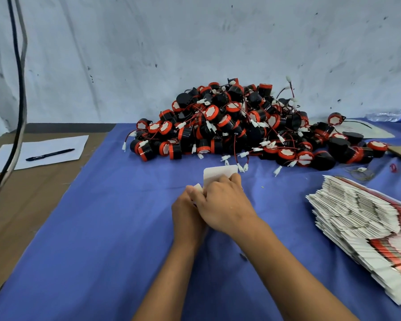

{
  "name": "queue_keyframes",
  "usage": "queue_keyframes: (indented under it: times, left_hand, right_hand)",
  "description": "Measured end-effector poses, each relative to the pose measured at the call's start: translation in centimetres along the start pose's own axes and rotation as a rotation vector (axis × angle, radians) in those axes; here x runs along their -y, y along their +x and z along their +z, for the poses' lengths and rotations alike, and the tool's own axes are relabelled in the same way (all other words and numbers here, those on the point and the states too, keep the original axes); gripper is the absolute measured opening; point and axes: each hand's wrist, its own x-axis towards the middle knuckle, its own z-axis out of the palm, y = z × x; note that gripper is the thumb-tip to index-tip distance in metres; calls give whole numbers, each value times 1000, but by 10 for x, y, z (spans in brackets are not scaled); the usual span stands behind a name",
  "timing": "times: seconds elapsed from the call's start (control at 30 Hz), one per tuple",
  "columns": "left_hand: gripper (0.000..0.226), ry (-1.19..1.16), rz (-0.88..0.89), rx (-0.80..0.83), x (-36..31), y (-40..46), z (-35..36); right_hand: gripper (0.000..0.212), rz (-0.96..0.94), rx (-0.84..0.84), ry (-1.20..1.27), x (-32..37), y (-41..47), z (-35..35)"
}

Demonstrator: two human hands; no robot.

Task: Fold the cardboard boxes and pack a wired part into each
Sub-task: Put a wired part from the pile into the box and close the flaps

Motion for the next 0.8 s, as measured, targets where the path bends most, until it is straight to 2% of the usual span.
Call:
queue_keyframes:
  times: [0.03, 0.13, 0.23, 0.3, 0.33, 0.43, 0.5, 0.57, 0.73, 0.8]
  left_hand:
    - [38, -33, -6, -3, 0, -1, 1]
    - [30, -125, -28, 19, -2, -2, -1]
    - [12, -190, -31, 215, -2, -1, -9]
    - [35, -249, -39, 379, -2, -1, -14]
    - [42, -228, -33, 400, -1, -1, -14]
    - [42, -122, 20, 319, -3, -3, -10]
    - [38, -152, 33, 325, -1, -3, -9]
    - [38, -182, 21, 347, 2, -2, -10]
    - [39, -210, 25, 354, 3, 0, -13]
    - [40, -214, 26, 358, 5, 1, -13]
  right_hand:
    - [68, 16, -17, 13, 0, 2, 1]
    - [51, 48, -105, 103, -2, 3, -1]
    - [45, 101, -172, 234, -13, 2, 1]
    - [41, 174, -183, 372, -20, 2, 0]
    - [35, 187, -188, 427, -23, 2, -2]
    - [18, 196, -171, 499, -25, 2, -11]
    - [16, 154, -146, 490, -28, 1, -17]
    - [21, 95, -125, 472, -32, -2, -20]
    - [21, -183, -50, 133, -42, -11, -11]
    - [21, -296, -48, 96, -48, -12, -7]
